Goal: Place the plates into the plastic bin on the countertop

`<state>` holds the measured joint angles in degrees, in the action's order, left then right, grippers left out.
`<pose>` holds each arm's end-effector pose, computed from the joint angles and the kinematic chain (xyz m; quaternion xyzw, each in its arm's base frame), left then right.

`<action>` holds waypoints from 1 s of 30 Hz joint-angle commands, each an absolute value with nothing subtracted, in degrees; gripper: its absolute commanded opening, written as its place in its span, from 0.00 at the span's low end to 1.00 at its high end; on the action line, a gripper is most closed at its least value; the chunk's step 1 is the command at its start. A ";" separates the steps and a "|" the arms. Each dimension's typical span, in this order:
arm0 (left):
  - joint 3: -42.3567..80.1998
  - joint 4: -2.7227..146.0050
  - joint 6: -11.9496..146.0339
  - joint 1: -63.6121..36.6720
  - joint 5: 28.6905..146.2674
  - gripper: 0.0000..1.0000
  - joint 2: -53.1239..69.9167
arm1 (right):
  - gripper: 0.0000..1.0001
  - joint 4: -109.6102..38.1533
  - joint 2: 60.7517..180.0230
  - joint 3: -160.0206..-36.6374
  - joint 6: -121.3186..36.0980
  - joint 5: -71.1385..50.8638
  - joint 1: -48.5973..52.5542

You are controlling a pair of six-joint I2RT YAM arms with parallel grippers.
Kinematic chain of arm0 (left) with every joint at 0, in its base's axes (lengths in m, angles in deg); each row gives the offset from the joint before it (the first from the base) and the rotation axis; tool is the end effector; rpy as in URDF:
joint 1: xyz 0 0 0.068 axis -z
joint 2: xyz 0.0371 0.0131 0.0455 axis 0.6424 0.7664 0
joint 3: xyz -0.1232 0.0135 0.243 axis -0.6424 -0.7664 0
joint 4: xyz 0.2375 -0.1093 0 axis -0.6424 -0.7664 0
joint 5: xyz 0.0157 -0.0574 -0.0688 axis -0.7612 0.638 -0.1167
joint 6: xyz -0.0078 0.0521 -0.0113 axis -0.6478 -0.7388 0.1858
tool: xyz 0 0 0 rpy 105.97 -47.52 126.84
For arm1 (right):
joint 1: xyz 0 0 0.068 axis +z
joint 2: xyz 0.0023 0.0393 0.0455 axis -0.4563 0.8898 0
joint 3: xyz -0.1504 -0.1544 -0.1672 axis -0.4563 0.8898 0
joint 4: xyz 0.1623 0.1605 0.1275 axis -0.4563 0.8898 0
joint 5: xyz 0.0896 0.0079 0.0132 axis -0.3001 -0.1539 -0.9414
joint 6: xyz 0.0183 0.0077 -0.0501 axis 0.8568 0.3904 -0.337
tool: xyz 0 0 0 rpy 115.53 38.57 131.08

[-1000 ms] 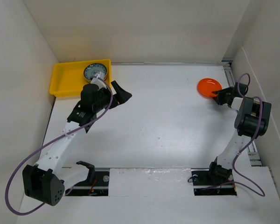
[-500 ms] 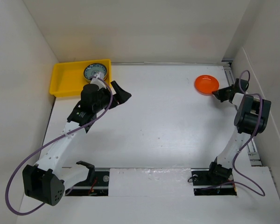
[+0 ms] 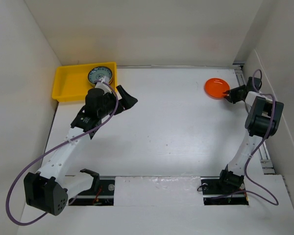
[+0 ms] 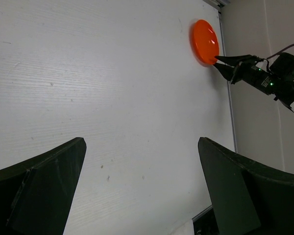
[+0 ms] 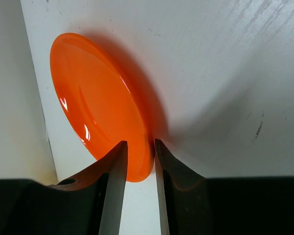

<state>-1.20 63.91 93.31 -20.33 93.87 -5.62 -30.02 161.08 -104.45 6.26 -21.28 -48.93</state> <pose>0.2323 -0.0924 0.3367 -0.0478 0.7891 -0.3792 0.4809 0.4311 -0.1598 0.1484 0.5257 0.7524 0.2519 0.3069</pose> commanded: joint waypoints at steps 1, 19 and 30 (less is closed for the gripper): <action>0.27 64.18 92.20 -20.55 93.54 1.00 -5.22 | 0.34 -25.62 162.00 -109.25 4.37 -20.07 -48.25; 0.28 68.73 93.26 -20.55 95.82 1.00 -0.05 | 0.00 -32.88 157.62 -103.49 -0.64 -25.87 -43.42; 3.96 80.69 95.10 -18.52 103.74 1.00 13.58 | 0.00 -38.34 136.10 -86.51 -9.87 -27.11 -29.27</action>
